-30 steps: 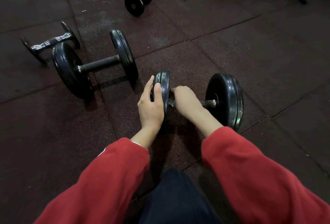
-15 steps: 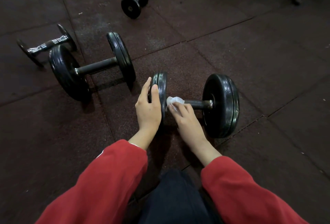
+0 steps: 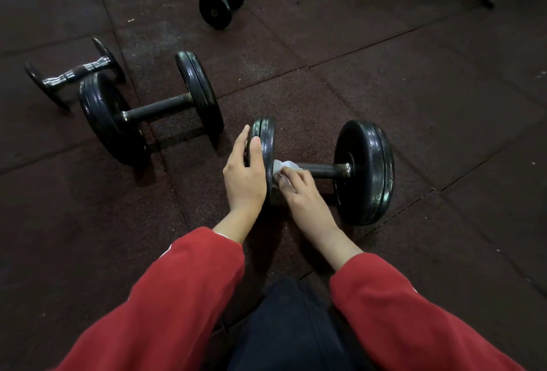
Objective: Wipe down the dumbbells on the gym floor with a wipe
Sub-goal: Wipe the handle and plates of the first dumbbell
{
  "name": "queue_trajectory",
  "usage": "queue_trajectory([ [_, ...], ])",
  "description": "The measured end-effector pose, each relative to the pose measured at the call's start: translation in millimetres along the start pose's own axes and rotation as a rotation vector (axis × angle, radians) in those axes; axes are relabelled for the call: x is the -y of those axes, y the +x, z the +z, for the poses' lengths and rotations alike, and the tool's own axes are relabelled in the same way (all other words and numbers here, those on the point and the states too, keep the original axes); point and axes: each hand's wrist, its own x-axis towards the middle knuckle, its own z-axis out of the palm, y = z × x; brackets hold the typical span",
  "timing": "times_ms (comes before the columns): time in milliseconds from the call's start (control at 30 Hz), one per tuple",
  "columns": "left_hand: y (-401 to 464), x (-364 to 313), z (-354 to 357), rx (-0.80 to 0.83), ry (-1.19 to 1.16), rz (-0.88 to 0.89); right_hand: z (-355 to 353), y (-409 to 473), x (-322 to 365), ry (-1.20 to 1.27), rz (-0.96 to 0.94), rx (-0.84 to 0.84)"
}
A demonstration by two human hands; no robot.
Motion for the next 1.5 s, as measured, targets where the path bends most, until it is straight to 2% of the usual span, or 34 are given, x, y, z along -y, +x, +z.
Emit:
queue_trajectory([
  [167,-0.8,-0.2,-0.6,0.005,0.001,0.001,-0.4,-3.8,-6.2,-0.067,-0.012,-0.015],
  [433,-2.2,0.3,-2.0,0.002,0.014,0.014,-4.8,-21.1,-13.5,-0.011,0.233,-0.141],
  [600,-2.2,-0.3,-1.1,0.001,0.016,0.006,-21.4,-1.0,-9.5,-0.048,0.354,-0.053],
  [733,-1.8,-1.0,-1.2,0.006,0.013,-0.001,-39.7,15.0,-9.5,-0.236,0.440,0.097],
  [867,-3.0,-0.7,-1.4,0.013,0.014,0.001,-50.6,20.9,-14.5,-0.255,0.520,0.219],
  [1000,-3.6,-1.6,-2.1,0.014,0.005,-0.013,-46.8,20.8,-9.6,-0.348,0.462,0.257],
  [1267,-3.6,-1.4,-2.9,0.033,0.010,-0.008,-52.6,29.6,-11.3,-0.385,0.496,0.322],
  [1500,-3.8,-0.7,-3.7,0.037,-0.015,-0.020,-50.4,41.8,-24.0,-0.384,0.421,0.375],
])
